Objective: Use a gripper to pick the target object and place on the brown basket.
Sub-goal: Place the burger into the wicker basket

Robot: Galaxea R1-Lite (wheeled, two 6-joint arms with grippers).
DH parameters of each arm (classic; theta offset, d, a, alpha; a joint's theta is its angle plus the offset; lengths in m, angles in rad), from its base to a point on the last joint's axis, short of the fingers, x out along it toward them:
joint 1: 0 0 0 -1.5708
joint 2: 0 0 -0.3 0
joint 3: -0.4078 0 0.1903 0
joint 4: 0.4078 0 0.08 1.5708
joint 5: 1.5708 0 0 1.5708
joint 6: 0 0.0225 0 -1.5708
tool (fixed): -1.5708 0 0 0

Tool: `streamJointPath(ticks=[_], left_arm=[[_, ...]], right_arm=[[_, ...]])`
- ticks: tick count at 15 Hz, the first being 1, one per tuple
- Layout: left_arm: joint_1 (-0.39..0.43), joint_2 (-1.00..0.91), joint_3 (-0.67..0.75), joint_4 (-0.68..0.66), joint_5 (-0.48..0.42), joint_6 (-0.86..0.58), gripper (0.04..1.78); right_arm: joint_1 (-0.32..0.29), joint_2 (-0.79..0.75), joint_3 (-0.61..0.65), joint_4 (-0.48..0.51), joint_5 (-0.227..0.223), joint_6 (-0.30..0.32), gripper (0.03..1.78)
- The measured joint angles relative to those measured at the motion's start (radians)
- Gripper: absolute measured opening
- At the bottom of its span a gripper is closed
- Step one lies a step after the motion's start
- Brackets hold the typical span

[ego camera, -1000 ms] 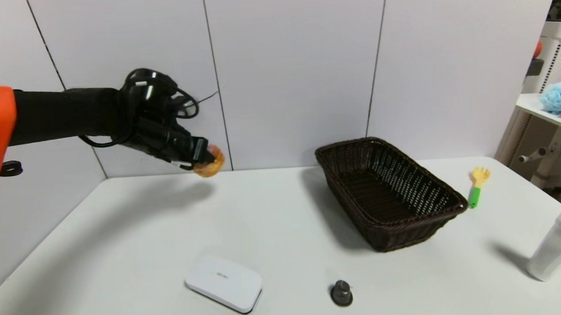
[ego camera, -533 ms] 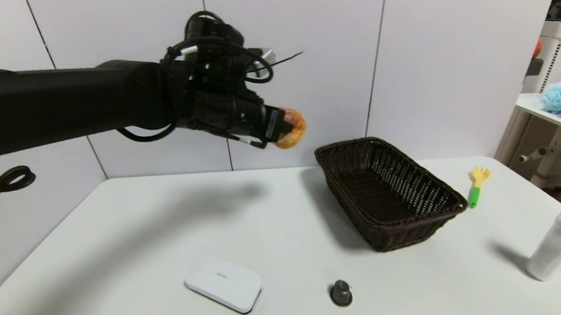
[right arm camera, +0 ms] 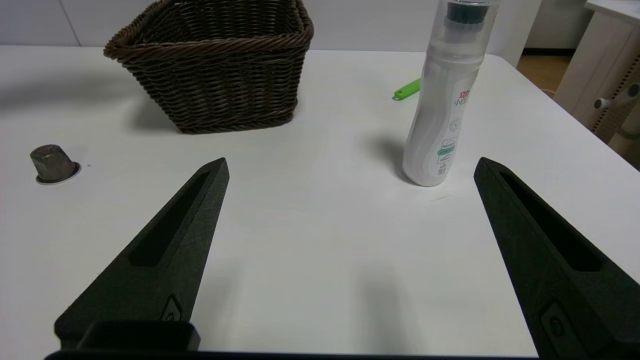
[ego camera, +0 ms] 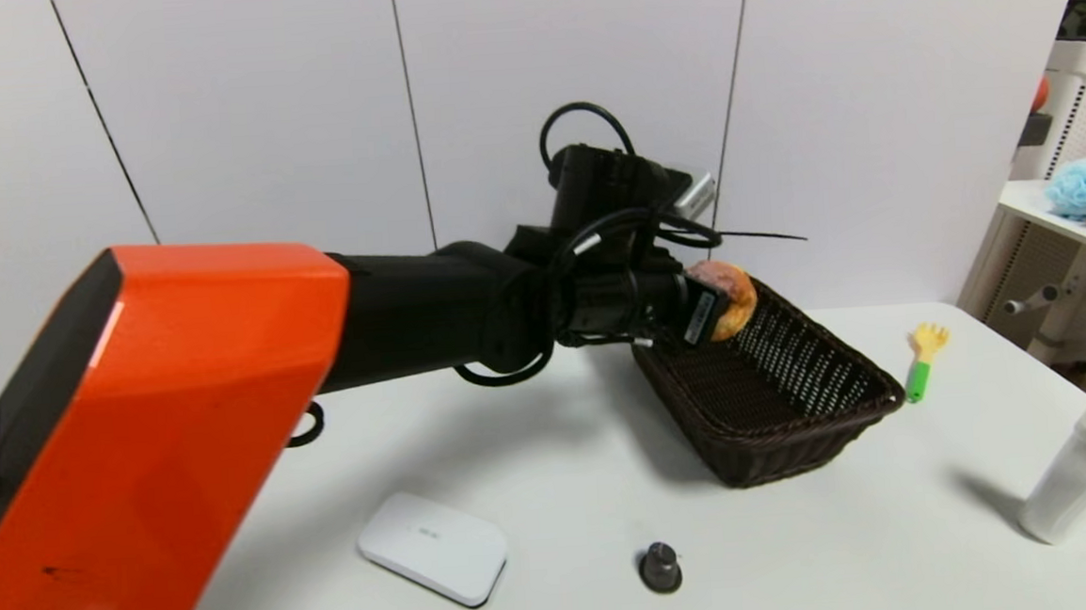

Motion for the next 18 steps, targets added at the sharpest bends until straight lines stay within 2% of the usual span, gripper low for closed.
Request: streamJointPath(ticks=[2,5,9,18], left_arm=[[-0.027,0.050,-0.032,-0.018,0.002,0.003,0.78],[-0.039,0.092,-0.045,-0.033,0.003,0.006,1.08],[-0.042,0.093,-0.043,-0.011,0.001,0.009,1.34],[-0.039,-0.057,0.005,0.131,0.002,0.046,1.59]], right_arm=[[0.000,0.000,0.000,0.000,0.000,0.000,1.69],[0.000,0.000,0.000,0.000,0.000,0.000,1.69],[0.000,0.000,0.000,0.000,0.000,0.000,1.69],[0.000,0.000,0.000,0.000,0.000,0.000,1.69]])
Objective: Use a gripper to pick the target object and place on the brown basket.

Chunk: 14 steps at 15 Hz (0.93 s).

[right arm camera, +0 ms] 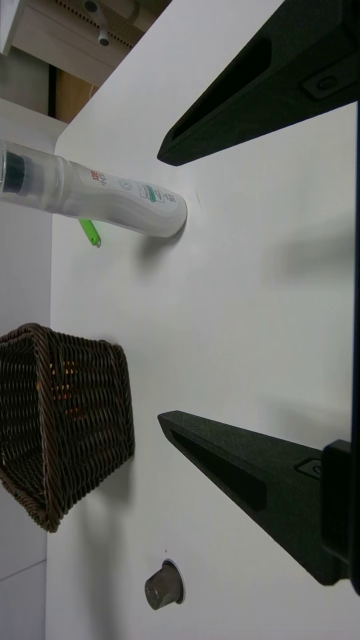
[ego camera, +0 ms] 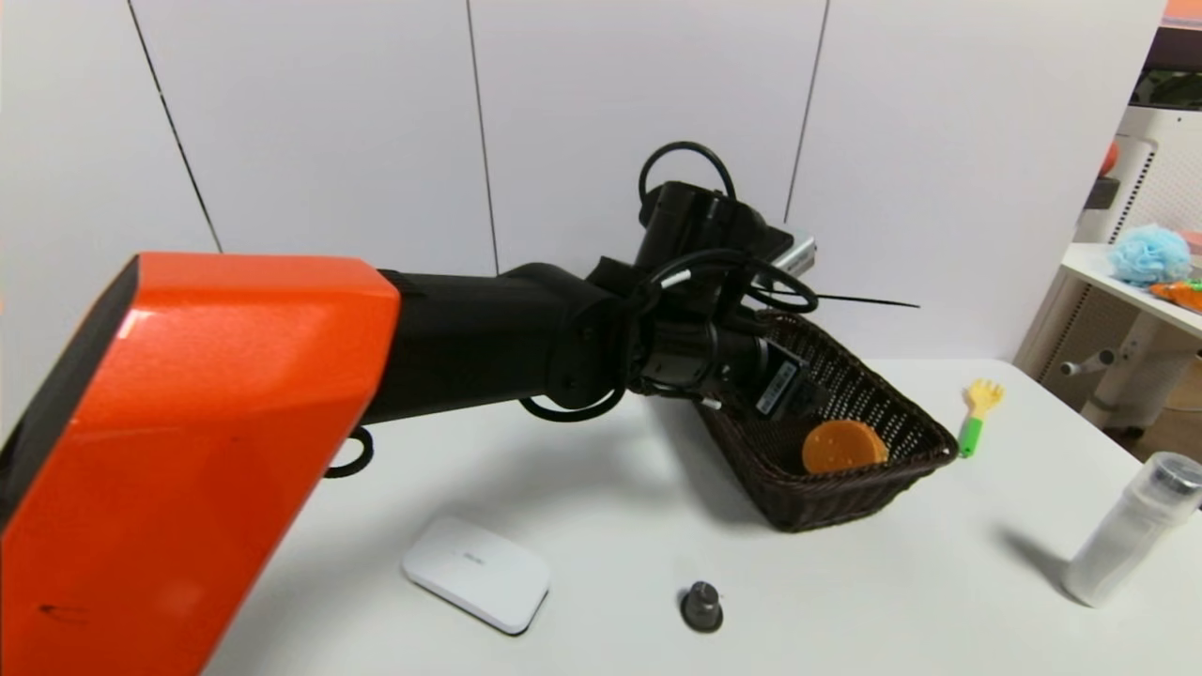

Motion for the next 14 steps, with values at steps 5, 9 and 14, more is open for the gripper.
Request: streamJointPath(ticks=[5,9,14], left_arm=[[0.069,-0.324,0.343,0.001,0.003,0.004,1.64],[0.281,-0.737,0.858,-0.098,0.004,0.048,1.67],[0.565,-1.333,1.477,-0.316,0.022,0.037,1.68]], right_arm=[[0.000,0.000,0.000,0.000,0.000,0.000,1.69],[0.000,0.000,0.000,0.000,0.000,0.000,1.69],[0.000,0.000,0.000,0.000,0.000,0.000,1.69]])
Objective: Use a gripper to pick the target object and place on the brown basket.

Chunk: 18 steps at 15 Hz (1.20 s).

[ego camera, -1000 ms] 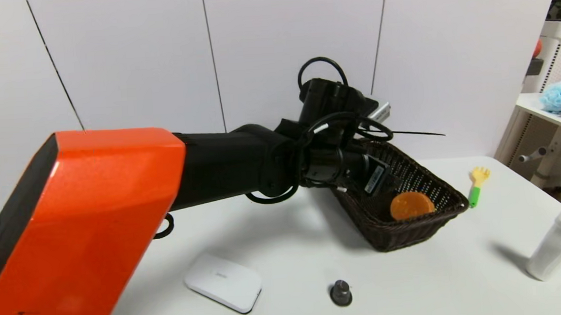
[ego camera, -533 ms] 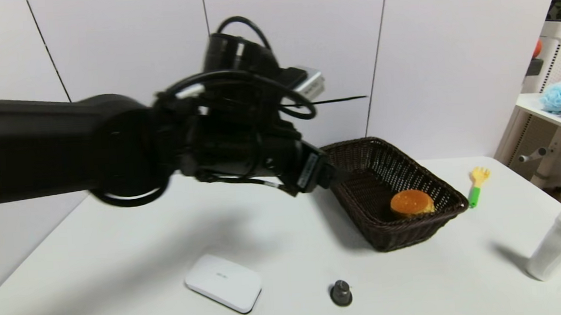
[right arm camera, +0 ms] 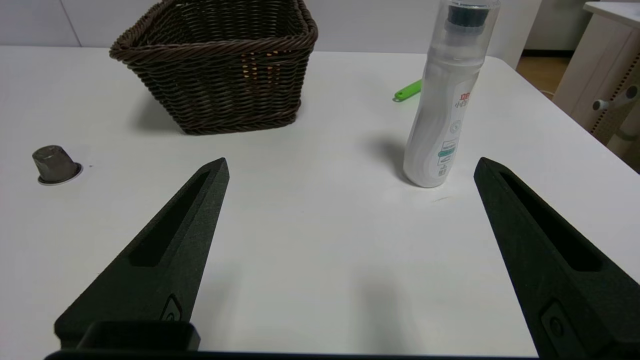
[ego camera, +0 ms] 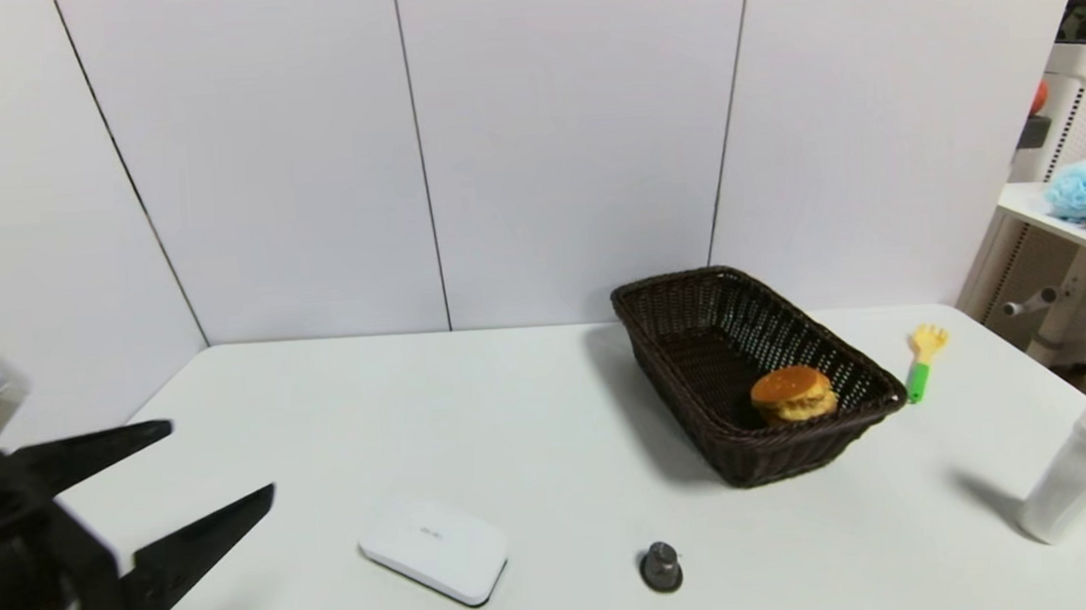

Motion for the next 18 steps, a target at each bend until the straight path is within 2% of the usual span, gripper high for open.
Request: streamJointPath(ticks=[4,8,10,15,18], left_arm=[[0.196,-0.425,0.291,-0.033,0.036,-0.016,1.69],[0.274,-0.760,0.392,0.174,0.064,-0.029,1.69],[0.288,-0.821,0.410,0.231,0.083,-0.055,1.69],[0.293,-0.868,0.417,0.231,0.116,-0.137,1.69],[0.293,-0.871,0.417,0.230,0.118,-0.140,1.69]], right_arm=[[0.000,0.000,0.000,0.000,0.000,0.000,1.69],[0.000,0.000,0.000,0.000,0.000,0.001,1.69],[0.000,0.000,0.000,0.000,0.000,0.001,1.69],[-0.001,0.000,0.000,0.000,0.000,0.001,1.69],[-0.001,0.000,0.000,0.000,0.000,0.001,1.69]])
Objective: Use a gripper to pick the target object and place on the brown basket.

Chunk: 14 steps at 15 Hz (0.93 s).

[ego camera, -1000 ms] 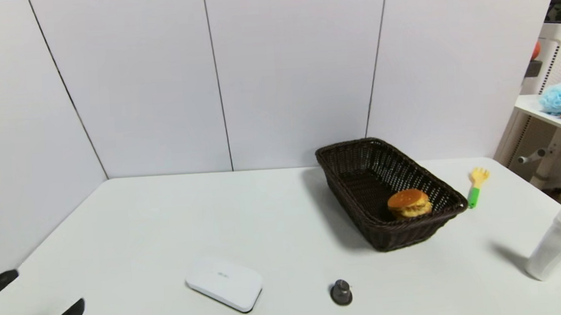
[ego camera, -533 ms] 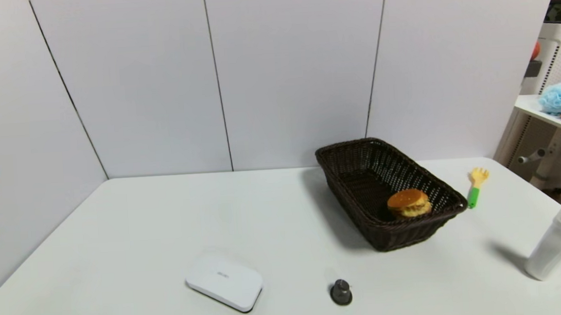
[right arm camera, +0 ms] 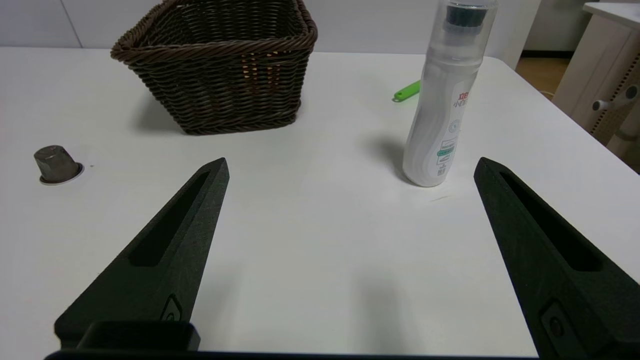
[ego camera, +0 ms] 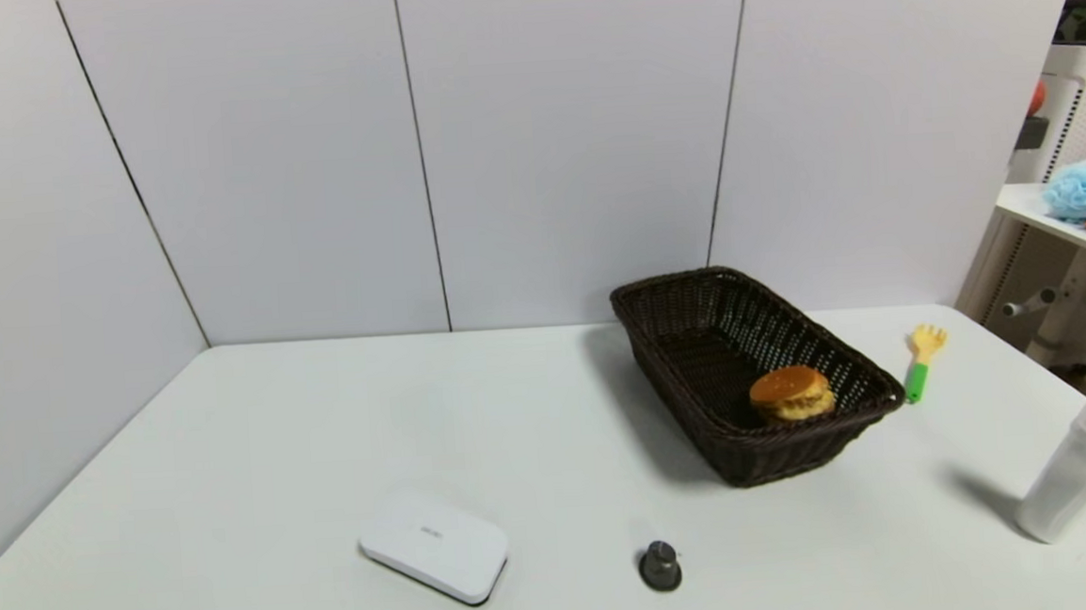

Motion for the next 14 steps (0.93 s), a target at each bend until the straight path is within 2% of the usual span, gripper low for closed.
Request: streamJointPath(ticks=[14], left_arm=[[0.000,-0.001,0.000,0.000,-0.001,0.000,1.69]], right_arm=[[0.000,0.000,0.000,0.000,-0.011,0.009,1.69]])
